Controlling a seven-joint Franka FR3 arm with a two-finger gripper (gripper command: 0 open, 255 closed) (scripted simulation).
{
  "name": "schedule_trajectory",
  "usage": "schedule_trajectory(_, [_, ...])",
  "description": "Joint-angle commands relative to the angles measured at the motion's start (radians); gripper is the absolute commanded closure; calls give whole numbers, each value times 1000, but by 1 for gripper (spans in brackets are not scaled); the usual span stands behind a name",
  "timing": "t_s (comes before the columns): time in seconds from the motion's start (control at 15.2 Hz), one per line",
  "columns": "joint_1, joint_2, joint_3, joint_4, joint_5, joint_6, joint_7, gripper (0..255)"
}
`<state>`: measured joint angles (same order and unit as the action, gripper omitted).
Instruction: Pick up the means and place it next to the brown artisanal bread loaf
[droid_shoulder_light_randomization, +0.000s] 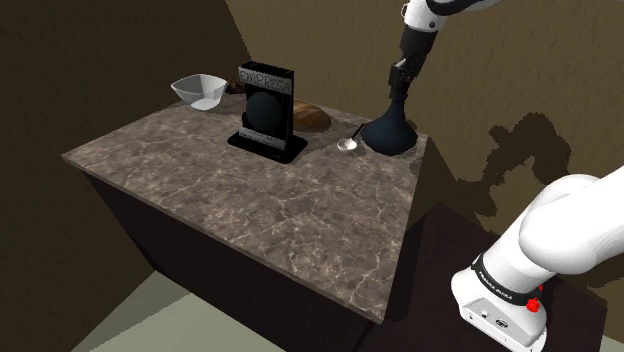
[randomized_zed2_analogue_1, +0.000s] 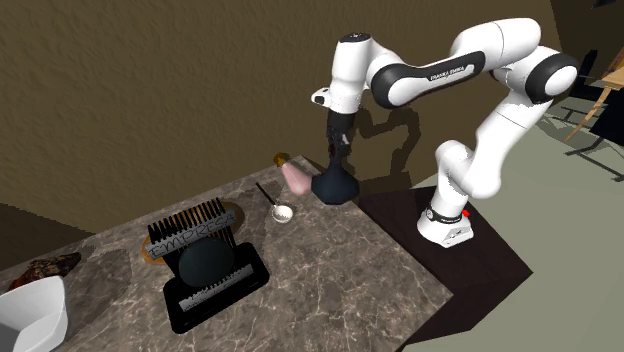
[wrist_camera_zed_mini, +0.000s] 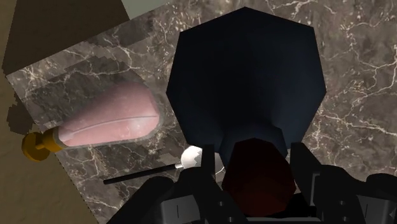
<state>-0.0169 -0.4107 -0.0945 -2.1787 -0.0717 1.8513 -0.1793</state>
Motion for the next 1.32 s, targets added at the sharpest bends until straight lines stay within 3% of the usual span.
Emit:
schedule_trajectory(0.0, [1, -1, 1, 28, 1, -28, 0, 255])
schedule_trajectory(1.25, [4, 47, 6, 319, 8, -271, -11, 255])
